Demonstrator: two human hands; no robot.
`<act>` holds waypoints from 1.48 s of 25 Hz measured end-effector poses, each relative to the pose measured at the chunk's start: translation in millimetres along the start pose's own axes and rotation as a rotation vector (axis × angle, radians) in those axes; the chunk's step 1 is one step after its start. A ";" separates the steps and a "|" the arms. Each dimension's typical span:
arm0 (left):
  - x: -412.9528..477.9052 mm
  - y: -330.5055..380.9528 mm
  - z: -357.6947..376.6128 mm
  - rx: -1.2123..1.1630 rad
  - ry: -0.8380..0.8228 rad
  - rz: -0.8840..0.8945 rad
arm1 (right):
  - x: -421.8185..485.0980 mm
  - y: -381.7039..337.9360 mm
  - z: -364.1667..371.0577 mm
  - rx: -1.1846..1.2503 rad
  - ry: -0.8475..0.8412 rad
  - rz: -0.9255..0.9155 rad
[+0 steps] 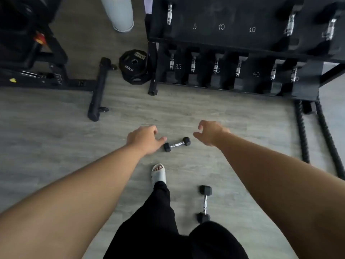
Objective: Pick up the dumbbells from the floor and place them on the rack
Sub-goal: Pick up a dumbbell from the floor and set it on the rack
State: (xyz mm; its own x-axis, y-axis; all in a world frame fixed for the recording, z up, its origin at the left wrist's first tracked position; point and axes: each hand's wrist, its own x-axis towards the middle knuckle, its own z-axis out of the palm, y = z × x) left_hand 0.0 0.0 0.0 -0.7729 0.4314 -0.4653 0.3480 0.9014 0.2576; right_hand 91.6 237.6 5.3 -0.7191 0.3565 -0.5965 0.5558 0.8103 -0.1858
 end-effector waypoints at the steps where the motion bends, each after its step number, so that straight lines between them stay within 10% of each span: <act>1: 18.1 -3.6 -3.5 -0.016 -0.038 -0.012 | 14.8 -5.2 -4.4 0.008 -0.014 0.025; 14: 237.3 -56.3 114.2 -0.144 -0.140 -0.175 | 276.8 -2.7 110.7 0.073 -0.113 0.047; 29: 412.8 -107.4 571.4 -0.830 -0.228 -0.783 | 537.5 141.1 482.0 0.315 -0.085 0.304; 37: 415.0 -114.4 533.8 -0.722 -0.090 -0.643 | 508.9 139.0 459.3 0.379 -0.059 0.269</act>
State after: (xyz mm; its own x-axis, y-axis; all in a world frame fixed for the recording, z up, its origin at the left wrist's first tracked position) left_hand -77.3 95.8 -674.6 -0.6475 -0.1077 -0.7544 -0.5599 0.7388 0.3751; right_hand -5.5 318.0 -682.7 -0.5094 0.4947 -0.7042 0.8404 0.4619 -0.2835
